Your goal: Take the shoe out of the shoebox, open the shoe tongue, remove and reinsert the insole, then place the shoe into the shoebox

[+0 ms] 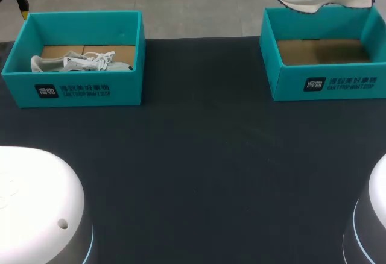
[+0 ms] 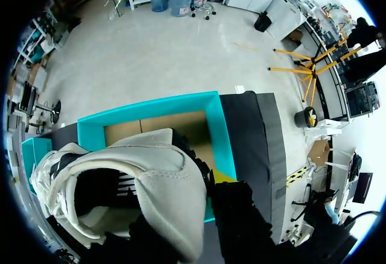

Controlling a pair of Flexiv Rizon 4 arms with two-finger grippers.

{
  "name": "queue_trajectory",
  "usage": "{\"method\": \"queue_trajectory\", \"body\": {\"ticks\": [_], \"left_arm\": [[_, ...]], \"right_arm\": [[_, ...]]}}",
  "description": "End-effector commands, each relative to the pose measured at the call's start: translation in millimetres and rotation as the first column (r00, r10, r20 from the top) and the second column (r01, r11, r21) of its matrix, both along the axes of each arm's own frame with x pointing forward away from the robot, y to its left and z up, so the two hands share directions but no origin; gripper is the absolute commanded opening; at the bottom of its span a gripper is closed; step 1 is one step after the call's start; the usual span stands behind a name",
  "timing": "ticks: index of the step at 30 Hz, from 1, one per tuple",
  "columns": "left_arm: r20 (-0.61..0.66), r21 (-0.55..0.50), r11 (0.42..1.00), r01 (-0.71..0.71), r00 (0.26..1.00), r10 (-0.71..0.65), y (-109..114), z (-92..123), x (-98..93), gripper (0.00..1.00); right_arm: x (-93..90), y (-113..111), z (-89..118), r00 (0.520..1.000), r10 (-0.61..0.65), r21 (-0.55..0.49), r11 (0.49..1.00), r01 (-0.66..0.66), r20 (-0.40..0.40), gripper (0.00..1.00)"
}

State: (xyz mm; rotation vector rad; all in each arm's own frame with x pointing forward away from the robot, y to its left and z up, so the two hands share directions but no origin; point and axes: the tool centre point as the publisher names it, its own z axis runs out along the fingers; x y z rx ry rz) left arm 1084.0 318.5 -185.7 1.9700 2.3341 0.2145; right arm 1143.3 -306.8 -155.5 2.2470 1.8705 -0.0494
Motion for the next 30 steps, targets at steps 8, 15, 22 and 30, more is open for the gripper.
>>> {"method": "queue_trajectory", "body": {"ticks": [8,15,22,30], "left_arm": [[0.0,0.002,1.0,0.001,1.0,-0.001,0.4,0.5,-0.6,1.0],[0.0,0.002,1.0,0.001,1.0,-0.001,0.4,0.5,-0.6,1.0],[0.0,0.002,1.0,0.001,1.0,-0.001,0.4,0.5,-0.6,1.0],[0.0,0.002,1.0,0.001,1.0,-0.001,0.4,0.5,-0.6,1.0]], "right_arm": [[-4.6,0.9,6.0,1.0,0.016,-0.016,1.0,-0.016,0.008,0.0],[-27.5,10.4,11.5,1.0,0.003,-0.027,1.0,-0.003,0.005,0.0],[-54.5,27.8,16.5,1.0,-0.005,-0.018,1.0,0.006,0.008,0.0],[-89.4,48.5,18.0,1.0,-0.003,-0.028,1.0,0.003,0.007,0.0]]}}
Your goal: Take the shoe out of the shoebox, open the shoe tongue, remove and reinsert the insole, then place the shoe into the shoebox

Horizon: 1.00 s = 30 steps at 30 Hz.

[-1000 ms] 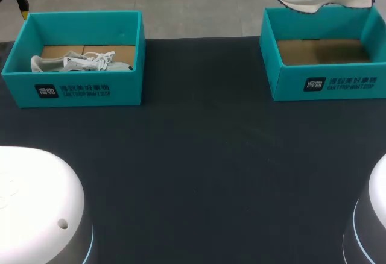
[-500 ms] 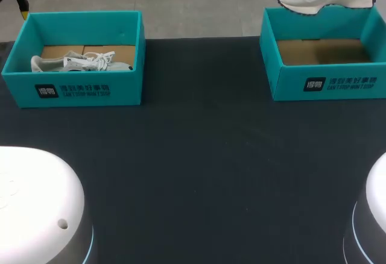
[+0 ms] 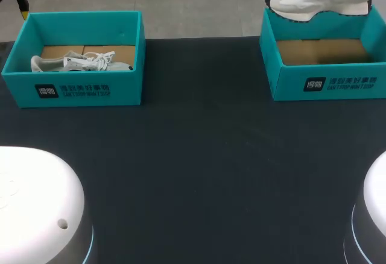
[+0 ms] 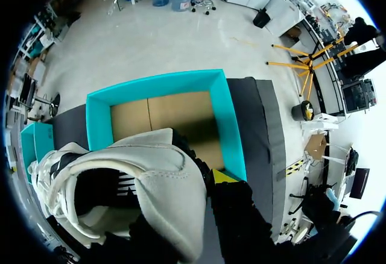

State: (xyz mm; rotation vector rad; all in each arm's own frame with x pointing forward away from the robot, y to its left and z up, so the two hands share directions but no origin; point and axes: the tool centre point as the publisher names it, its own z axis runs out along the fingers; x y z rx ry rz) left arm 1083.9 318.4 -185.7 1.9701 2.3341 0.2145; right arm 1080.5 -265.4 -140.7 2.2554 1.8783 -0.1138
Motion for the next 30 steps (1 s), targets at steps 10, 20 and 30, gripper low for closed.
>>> {"method": "queue_trajectory", "body": {"ticks": [10,20,30], "left_arm": [[0.0,0.002,1.0,0.001,1.0,-0.001,0.4,0.4,-0.6,1.0],[0.0,0.002,1.0,0.001,1.0,-0.001,0.4,0.4,-0.6,1.0],[0.0,0.002,1.0,0.001,1.0,-0.001,0.4,0.4,-0.6,1.0]], "right_arm": [[-68.8,32.0,16.7,0.998,0.003,-0.009,1.0,-0.003,0.062,0.0],[-104.5,70.6,17.2,0.997,0.032,-0.034,0.999,-0.03,0.066,0.0],[-139.4,104.6,16.2,0.997,0.058,-0.044,0.998,-0.055,0.052,0.0]]}}
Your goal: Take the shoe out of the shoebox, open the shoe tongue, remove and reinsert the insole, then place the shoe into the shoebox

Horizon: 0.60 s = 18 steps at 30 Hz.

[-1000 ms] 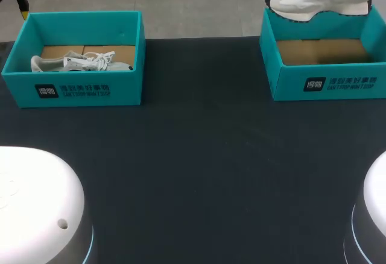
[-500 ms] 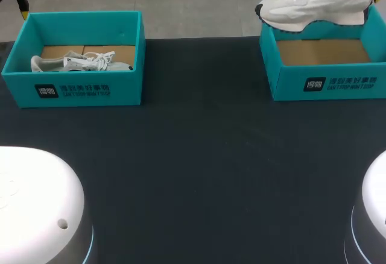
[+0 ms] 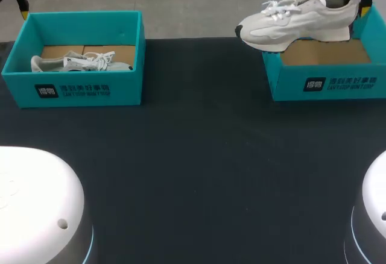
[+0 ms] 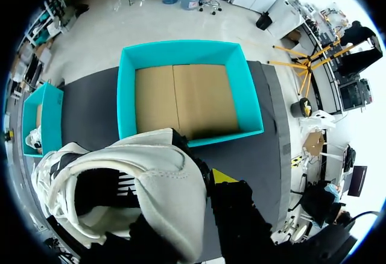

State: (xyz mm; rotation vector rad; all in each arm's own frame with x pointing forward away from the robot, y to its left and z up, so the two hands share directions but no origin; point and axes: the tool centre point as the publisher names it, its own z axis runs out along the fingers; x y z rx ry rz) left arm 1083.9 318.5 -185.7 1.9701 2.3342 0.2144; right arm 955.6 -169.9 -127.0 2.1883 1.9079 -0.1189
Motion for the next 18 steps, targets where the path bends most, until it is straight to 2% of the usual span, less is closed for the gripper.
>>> {"method": "queue_trajectory", "body": {"ticks": [1,18], "left_arm": [[0.0,0.002,1.0,0.001,1.0,-0.001,0.4,0.4,-0.6,1.0],[0.0,0.002,1.0,0.001,1.0,-0.001,0.4,0.4,-0.6,1.0]], "right_arm": [[-18.0,12.5,2.1,0.999,0.014,-0.015,1.0,-0.014,0.04,0.0],[-93.4,78.3,-10.3,0.999,0.034,-0.003,0.999,-0.034,0.015,0.0]]}}
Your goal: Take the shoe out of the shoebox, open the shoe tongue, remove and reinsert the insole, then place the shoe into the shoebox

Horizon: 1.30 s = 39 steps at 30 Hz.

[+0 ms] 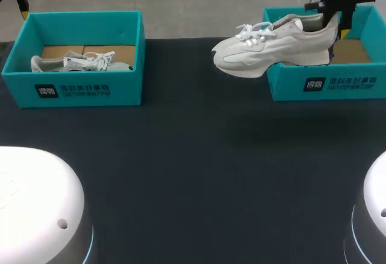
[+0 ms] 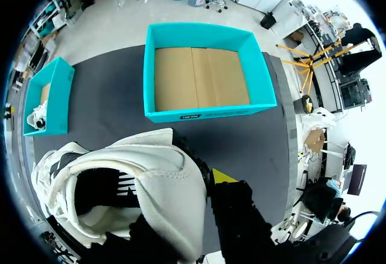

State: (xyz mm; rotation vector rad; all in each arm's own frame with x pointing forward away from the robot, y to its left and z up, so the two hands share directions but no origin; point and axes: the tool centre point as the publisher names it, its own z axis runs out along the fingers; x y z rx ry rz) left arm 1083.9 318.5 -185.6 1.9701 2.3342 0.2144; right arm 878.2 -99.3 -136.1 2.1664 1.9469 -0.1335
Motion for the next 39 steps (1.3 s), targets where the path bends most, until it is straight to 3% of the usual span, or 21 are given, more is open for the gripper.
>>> {"method": "queue_trajectory", "body": {"ticks": [1,14,22,27,39], "left_arm": [[0.0,0.002,1.0,0.001,1.0,-0.001,0.4,0.4,-0.6,1.0],[0.0,0.002,1.0,0.001,1.0,-0.001,0.4,0.4,-0.6,1.0],[0.0,0.002,1.0,0.001,1.0,-0.001,0.4,0.4,-0.6,1.0],[0.0,0.002,1.0,0.001,1.0,-0.001,0.4,0.4,-0.6,1.0],[0.0,0.002,1.0,0.001,1.0,-0.001,0.4,0.4,-0.6,1.0]], "right_arm": [[-20.7,11.2,-1.9,0.999,0.007,-0.002,1.0,-0.007,0.032,0.0],[-82.9,58.8,-16.1,0.999,0.046,-0.025,0.999,-0.046,0.006,0.0],[-108.0,80.0,-26.2,0.995,0.095,-0.066,0.993,-0.095,-0.008,0.0],[-118.3,89.0,-36.7,0.993,0.111,-0.108,0.987,-0.116,-0.047,0.0],[-118.3,89.0,-36.7,0.993,0.111,-0.108,0.987,-0.116,-0.047,0.0]]}}
